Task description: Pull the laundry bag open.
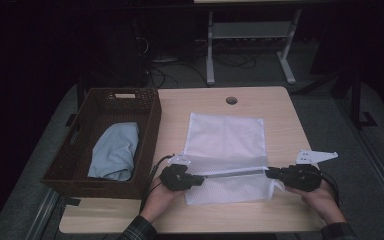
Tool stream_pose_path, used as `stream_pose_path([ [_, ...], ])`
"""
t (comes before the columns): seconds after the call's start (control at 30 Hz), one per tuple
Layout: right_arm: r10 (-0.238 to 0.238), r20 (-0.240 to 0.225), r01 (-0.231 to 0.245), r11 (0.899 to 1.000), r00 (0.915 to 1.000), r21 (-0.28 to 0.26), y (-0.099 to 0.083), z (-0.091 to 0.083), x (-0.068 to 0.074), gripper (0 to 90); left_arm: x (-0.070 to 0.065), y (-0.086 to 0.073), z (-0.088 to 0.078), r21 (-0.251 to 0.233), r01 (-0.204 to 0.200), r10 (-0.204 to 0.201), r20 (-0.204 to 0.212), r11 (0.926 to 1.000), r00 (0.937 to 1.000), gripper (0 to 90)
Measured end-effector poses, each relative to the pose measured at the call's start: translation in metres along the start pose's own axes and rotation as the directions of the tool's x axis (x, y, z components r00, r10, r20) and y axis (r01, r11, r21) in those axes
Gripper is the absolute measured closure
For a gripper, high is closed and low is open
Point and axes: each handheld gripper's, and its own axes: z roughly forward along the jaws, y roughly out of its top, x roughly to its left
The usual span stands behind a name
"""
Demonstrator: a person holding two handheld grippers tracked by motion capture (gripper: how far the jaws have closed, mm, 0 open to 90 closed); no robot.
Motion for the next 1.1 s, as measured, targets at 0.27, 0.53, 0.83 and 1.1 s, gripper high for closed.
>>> stream_pose_path([
  [0.27, 0.002, 0.012, -0.002, 1.0, 0.9999, -0.002, -0.001, -0.001, -0.004, 83.5, 0.002, 0.0, -0.001, -0.002, 0.006, -0.006, -0.001, 1.0, 1.0, 87.1],
  [0.53, -0.013, 0.033, 0.013, 1.0, 0.9994, 0.018, 0.002, 0.003, -0.009, 83.7, 0.003, -0.001, -0.001, 0.019, 0.009, -0.009, -0.021, 0.9998, 0.9997, 87.1],
  [0.83, -0.007, 0.059, 0.005, 1.0, 0.9983, 0.024, -0.001, 0.002, -0.013, 83.7, 0.006, -0.002, -0.002, 0.017, 0.03, -0.03, -0.019, 0.9994, 0.9994, 87.1],
  [1.1, 0.007, 0.085, -0.009, 1.0, 0.9963, 0.025, -0.003, 0.001, -0.017, 83.8, 0.007, -0.004, -0.001, 0.03, 0.038, -0.038, -0.024, 0.9988, 0.999, 87.2],
])
